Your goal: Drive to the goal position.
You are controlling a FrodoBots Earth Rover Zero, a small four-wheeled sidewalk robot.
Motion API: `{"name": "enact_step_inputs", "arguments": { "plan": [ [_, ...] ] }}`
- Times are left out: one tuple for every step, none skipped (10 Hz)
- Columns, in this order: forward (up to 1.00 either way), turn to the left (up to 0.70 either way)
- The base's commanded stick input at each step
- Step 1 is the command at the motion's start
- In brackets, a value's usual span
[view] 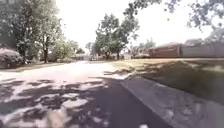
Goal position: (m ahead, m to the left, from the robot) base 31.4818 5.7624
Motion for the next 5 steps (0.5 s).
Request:
{"name": "enact_step_inputs", "arguments": {
  "plan": [
    [0.7, 0.0],
    [0.7, 0.0],
    [0.7, 0.0],
    [0.7, 0.0],
    [0.7, 0.0]
  ]
}}
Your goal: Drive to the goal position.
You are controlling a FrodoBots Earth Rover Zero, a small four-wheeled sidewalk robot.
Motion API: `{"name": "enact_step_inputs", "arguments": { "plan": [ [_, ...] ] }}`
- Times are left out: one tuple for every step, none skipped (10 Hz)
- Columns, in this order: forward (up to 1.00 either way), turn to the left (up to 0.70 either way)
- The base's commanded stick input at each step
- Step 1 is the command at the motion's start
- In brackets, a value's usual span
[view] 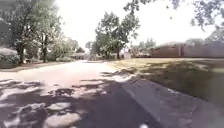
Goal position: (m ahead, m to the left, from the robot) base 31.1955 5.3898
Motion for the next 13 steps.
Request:
{"name": "enact_step_inputs", "arguments": {
  "plan": [
    [0.7, 0.12],
    [0.7, 0.35],
    [0.7, 0.35],
    [0.7, 0.11],
    [0.7, 0.0],
    [0.7, 0.0],
    [0.7, 0.0],
    [0.7, 0.0],
    [0.7, 0.0],
    [0.7, 0.0],
    [0.7, 0.0],
    [0.7, 0.0],
    [0.7, 0.0]
  ]
}}
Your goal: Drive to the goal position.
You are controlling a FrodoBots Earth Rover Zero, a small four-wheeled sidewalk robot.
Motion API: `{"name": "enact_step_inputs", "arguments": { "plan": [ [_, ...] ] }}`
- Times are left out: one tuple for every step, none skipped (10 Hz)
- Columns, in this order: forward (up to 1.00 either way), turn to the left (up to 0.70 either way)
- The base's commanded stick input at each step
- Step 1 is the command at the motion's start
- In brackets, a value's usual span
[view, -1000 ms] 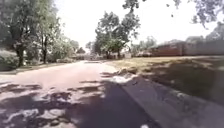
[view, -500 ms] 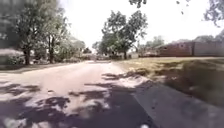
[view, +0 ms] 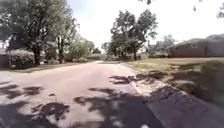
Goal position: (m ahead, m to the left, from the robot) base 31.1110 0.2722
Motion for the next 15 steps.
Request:
{"name": "enact_step_inputs", "arguments": {
  "plan": [
    [0.7, 0.0],
    [0.7, 0.0],
    [0.7, 0.0],
    [0.7, 0.0],
    [0.7, 0.0],
    [0.7, 0.0],
    [0.7, 0.0],
    [0.7, 0.0],
    [0.7, 0.0],
    [0.7, 0.0],
    [0.7, 0.0],
    [0.7, 0.0],
    [0.7, 0.0],
    [0.7, 0.0],
    [0.7, 0.0]
  ]
}}
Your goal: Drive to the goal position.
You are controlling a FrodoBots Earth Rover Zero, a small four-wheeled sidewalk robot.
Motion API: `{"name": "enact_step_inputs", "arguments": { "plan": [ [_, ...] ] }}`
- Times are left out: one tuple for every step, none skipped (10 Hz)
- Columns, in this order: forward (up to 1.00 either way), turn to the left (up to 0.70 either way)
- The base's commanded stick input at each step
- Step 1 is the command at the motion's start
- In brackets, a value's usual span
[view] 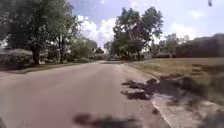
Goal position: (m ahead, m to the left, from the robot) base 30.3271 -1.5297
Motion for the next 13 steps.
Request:
{"name": "enact_step_inputs", "arguments": {
  "plan": [
    [0.7, 0.0],
    [0.7, 0.0],
    [0.7, 0.0],
    [0.7, 0.0],
    [0.7, 0.0],
    [0.7, 0.0],
    [0.7, 0.0],
    [0.7, 0.0],
    [0.7, 0.0],
    [0.7, 0.0],
    [0.7, 0.0],
    [0.7, 0.0],
    [0.7, 0.0]
  ]
}}
